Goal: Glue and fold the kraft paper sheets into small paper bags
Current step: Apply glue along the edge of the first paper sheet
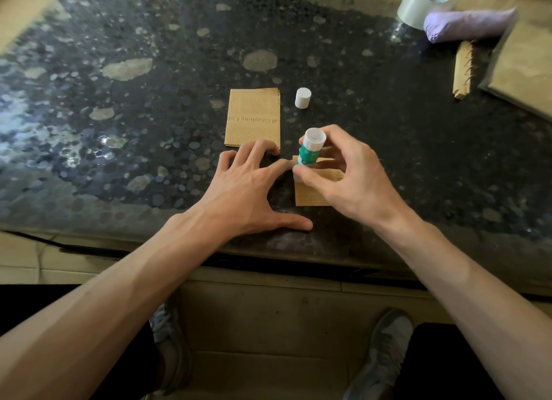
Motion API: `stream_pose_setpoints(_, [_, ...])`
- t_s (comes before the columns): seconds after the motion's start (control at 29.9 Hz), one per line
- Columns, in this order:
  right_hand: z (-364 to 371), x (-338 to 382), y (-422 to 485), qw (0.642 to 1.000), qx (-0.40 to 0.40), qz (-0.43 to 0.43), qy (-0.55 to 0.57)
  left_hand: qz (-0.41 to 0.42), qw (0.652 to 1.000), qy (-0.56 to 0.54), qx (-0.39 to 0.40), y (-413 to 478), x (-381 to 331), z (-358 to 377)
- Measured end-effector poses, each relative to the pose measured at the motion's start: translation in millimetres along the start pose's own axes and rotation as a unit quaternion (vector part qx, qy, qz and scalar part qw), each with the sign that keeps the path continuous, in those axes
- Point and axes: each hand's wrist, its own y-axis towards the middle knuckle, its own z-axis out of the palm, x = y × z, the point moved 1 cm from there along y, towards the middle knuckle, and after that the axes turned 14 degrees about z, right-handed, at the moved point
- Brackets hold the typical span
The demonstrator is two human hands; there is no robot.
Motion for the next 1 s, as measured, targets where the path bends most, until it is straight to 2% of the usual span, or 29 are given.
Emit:
stream_pose_setpoints(0.23, [-1, -2, -1, 0.999, -0.012, 0.003, -0.030, -0.002, 1.000, -0.002, 0.009, 0, -1, -1])
stream_pose_setpoints(1.0, [-7, -3, -17, 0.997, 0.078, -0.008, -0.008, -0.004, 1.000, -0.008, 0.007, 0, -1, -2])
